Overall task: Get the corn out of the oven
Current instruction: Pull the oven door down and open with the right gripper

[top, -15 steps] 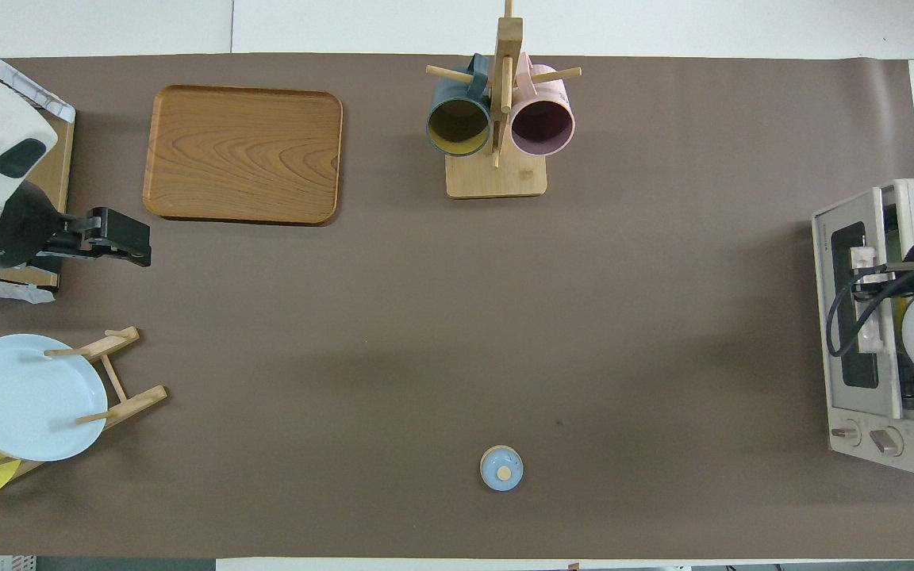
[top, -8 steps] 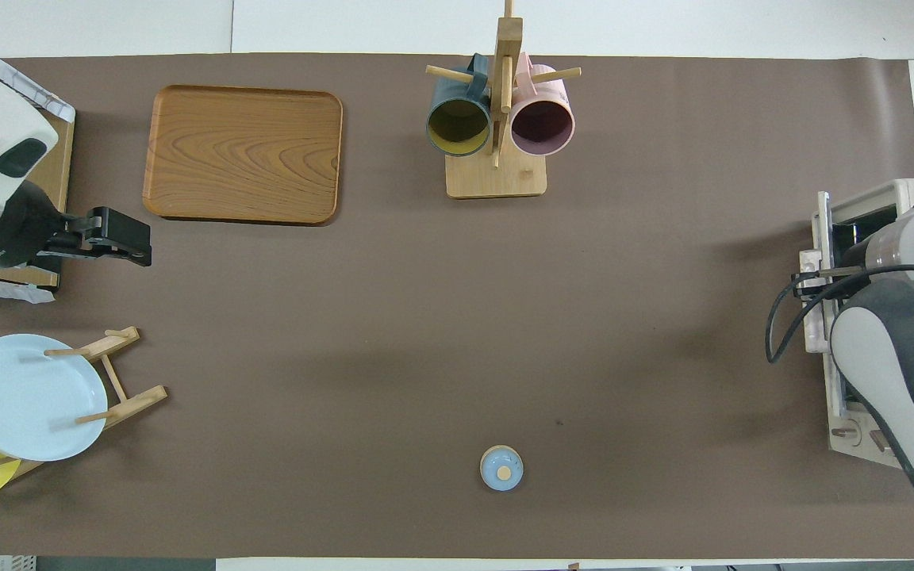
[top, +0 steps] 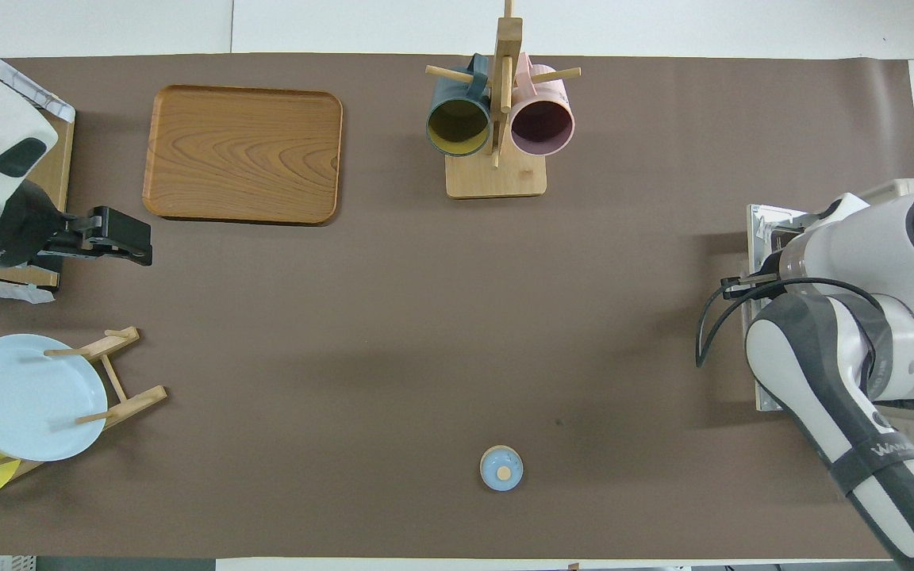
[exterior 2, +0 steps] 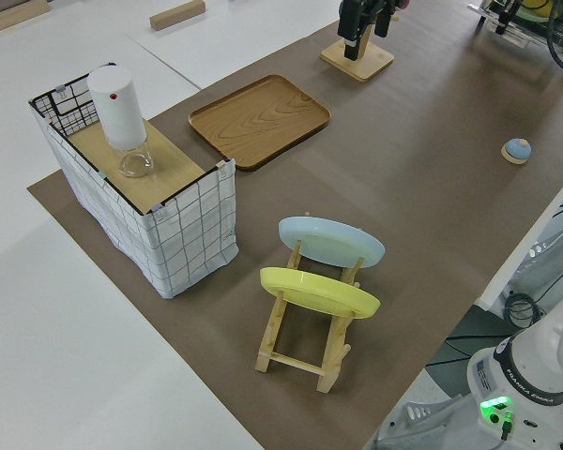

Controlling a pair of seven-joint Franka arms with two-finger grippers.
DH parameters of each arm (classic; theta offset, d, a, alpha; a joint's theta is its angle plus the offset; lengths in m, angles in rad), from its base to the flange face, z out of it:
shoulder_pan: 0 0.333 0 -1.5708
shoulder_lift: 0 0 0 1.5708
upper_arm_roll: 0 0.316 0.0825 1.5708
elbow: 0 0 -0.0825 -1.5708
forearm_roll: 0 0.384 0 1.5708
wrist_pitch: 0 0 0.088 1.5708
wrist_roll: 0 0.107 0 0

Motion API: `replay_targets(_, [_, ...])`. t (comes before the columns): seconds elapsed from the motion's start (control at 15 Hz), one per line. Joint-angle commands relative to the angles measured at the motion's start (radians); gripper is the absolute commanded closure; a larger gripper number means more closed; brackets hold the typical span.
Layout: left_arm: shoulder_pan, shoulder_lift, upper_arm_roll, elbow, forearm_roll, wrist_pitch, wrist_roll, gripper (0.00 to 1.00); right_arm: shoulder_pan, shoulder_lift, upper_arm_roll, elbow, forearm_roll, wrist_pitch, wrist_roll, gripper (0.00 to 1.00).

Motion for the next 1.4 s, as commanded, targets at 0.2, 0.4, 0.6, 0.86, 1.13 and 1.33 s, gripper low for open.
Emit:
replay_targets(0.2, [-0.007,-0.02,0.008,-0.029,-0.012,0.025,0.008,0.0,-0.017,0.054,-0.025,-0.031,-0.043,0.092,0.025,1.0])
replay_targets(0.4, [-0.007,-0.023,0.008,-0.037,-0.012,0.026,0.008,0.0,0.009,0.054,-0.024,-0.034,-0.043,0.094,0.069,1.0])
replay_targets(0.6, [-0.008,-0.023,0.008,-0.038,-0.014,0.033,0.008,0.0,0.009,0.067,-0.024,-0.035,-0.04,0.095,0.075,1.0])
replay_targets(0.86, [-0.007,-0.023,0.008,-0.038,-0.014,0.033,0.008,0.0,0.017,0.081,-0.024,-0.041,-0.016,0.112,0.088,1.0])
replay_targets(1.13, [-0.008,-0.023,0.008,-0.038,-0.014,0.033,0.008,0.0,0.058,0.096,-0.021,-0.05,-0.01,0.147,0.138,1.0])
replay_targets(1.33, [-0.008,-0.023,0.009,-0.038,-0.014,0.031,0.007,0.0,0.11,0.096,-0.021,-0.048,-0.008,0.158,0.206,1.0])
